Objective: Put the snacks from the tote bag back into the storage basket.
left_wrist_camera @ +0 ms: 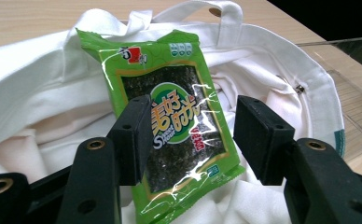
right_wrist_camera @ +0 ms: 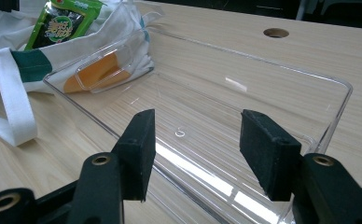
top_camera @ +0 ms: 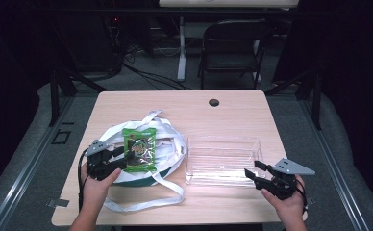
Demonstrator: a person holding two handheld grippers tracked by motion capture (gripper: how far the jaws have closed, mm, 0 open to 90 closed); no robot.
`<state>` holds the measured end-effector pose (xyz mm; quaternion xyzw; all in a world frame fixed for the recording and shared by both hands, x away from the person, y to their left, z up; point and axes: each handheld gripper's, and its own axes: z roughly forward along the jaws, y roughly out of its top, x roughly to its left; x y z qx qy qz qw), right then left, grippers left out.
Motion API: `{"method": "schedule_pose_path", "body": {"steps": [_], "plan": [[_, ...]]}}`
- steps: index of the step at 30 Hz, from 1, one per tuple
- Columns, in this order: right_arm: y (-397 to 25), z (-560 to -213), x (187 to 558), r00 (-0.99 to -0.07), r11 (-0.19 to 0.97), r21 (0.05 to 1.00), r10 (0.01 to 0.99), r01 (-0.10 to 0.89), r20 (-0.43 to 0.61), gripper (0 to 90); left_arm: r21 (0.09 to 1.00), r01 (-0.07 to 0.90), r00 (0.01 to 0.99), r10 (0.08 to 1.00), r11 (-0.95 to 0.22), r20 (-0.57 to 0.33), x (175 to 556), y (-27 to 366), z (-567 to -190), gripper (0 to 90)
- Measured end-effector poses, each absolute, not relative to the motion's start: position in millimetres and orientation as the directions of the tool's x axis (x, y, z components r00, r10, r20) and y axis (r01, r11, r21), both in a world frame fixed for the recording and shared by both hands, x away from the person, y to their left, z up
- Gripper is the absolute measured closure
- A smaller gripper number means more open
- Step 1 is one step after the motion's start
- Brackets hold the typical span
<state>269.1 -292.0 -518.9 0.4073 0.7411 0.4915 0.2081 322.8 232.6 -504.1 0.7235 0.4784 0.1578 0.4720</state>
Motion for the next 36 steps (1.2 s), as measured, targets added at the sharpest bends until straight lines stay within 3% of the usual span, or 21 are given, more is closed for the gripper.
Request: {"method": "schedule_pose_path", "body": {"steps": [10,16,23,29,32,36], "plan": [[-290.4,-517.3,265.3,-0.562,0.234,0.878,0.826,0.418,0.048,41.9,0.82,0.556,0.506,0.837,-0.133,-0.208,325.5,229.9,-501.6,48.8],[-285.9,-510.4,266.0,-0.539,0.236,0.88,0.842,0.413,0.027,39.6,0.818,0.568,0.474,0.85,-0.095,-0.23,327.9,234.4,-496.7,43.3],[-283.5,-495.7,282.2,-0.51,0.229,0.858,0.859,0.459,0.044,44.8,0.806,0.587,0.455,0.854,-0.076,-0.251,335.1,233.0,-487.6,41.0],[-280.4,-482.0,300.0,-0.501,0.209,0.847,0.862,0.488,0.076,49.4,0.786,0.608,0.482,0.839,-0.112,-0.253,345.0,227.8,-475.7,52.2],[-276.8,-475.9,307.9,-0.519,0.233,0.829,0.851,0.509,0.079,51.3,0.779,0.611,0.477,0.851,-0.142,-0.22,352.4,223.7,-467.6,53.1],[-273.0,-470.9,317.2,-0.537,0.248,0.81,0.838,0.532,0.096,51.8,0.766,0.629,0.471,0.848,-0.13,-0.243,363.0,220.8,-459.6,52.6]]}}
